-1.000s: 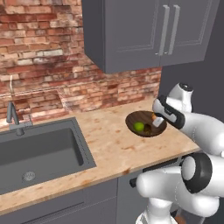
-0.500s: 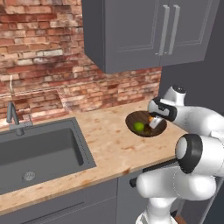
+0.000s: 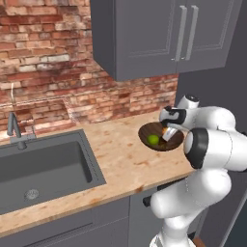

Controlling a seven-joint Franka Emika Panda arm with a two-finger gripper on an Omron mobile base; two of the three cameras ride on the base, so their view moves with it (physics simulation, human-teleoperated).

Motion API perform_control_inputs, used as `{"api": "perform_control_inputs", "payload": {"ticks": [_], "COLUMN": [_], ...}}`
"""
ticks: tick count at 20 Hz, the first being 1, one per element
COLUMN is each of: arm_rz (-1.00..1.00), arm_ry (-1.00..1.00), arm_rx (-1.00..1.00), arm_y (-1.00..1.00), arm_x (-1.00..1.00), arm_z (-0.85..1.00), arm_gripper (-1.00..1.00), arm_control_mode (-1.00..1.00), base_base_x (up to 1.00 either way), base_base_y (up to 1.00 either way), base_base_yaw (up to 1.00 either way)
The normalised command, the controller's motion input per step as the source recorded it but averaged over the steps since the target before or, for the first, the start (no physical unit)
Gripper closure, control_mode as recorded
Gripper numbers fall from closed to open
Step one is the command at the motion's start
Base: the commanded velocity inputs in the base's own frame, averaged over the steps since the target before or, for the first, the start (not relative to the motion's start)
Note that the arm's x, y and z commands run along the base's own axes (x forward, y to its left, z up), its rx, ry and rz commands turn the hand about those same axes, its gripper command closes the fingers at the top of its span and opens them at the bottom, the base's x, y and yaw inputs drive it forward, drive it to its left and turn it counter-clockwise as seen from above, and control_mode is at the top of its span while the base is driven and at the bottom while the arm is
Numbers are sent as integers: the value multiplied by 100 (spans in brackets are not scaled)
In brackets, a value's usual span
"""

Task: Take the sweet potato, peach, and lime from the freezer and place them in the bowl on the counter.

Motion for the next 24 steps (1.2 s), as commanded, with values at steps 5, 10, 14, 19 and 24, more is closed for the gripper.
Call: {"api": "perform_control_inputs", "payload": {"ticks": [5, 10, 14, 19, 24], "arm_rz": [0, 0, 0, 0, 0], "arm_ry": [4, 1, 0, 0, 0], "arm_rx": [2, 1, 0, 0, 0], "arm_y": [-20, -8, 0, 0, 0], "arm_x": [10, 5, 17, 24, 26], "arm_z": [-20, -27, -31, -28, -22], "arm_gripper": [100, 100, 100, 100, 100], "arm_control_mode": [-100, -100, -100, -100, -100], "base_base_x": [0, 0, 0, 0, 0], "base_base_y": [0, 0, 0, 0, 0], "base_base_yaw": [0, 0, 0, 0, 0]}}
